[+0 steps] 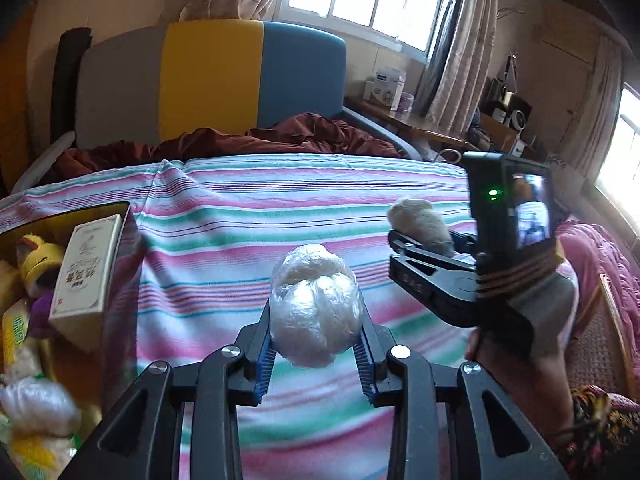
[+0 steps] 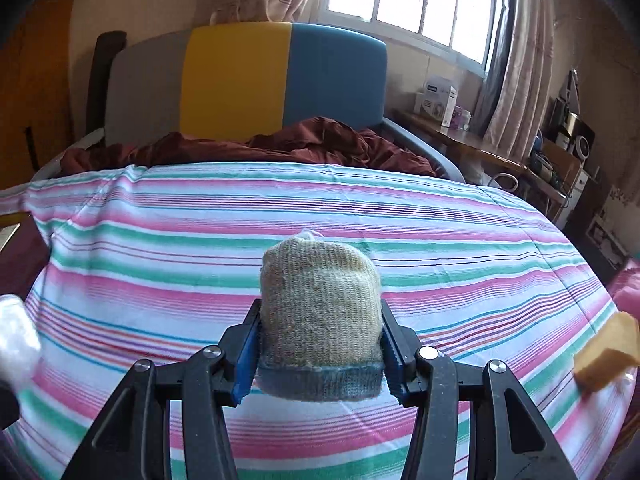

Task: Organize objects
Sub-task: 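Drop the white ball into the tray with left while right holds the sock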

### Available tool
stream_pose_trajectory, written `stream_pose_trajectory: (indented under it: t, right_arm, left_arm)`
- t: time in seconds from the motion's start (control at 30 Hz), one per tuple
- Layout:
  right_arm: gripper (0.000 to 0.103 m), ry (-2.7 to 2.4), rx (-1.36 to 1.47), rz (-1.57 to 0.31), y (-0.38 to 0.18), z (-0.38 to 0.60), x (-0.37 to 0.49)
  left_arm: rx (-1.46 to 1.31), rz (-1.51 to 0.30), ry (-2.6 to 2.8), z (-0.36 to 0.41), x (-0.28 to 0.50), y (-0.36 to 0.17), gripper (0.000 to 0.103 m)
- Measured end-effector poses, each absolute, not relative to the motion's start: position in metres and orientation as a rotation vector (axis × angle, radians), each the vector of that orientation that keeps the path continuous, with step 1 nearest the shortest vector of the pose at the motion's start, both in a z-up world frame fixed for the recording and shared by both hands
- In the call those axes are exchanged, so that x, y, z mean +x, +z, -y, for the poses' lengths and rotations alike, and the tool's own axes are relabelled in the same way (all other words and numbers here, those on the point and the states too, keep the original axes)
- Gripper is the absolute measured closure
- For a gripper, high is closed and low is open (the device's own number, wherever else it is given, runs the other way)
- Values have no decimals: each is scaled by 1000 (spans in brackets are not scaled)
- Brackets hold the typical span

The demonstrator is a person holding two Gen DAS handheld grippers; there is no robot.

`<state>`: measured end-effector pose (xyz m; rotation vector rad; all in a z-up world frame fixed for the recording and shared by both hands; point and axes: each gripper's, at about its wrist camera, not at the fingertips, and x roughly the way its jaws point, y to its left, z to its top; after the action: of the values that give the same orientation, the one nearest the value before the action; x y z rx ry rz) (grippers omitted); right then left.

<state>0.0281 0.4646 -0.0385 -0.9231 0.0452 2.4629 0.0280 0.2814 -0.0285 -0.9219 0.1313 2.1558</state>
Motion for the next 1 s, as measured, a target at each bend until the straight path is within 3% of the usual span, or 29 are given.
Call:
stream_pose_trajectory:
  t: [0.43,1.0]
  right_arm:
    - [50,2532,-950,-85,-34,-445,47]
    - [50,2730,-903,-192,-1,-373,69]
  left_arm:
    - [-905,-93,2179,-209,50,-11,69]
    - [-1056,45,2269,-122,27,-30,69]
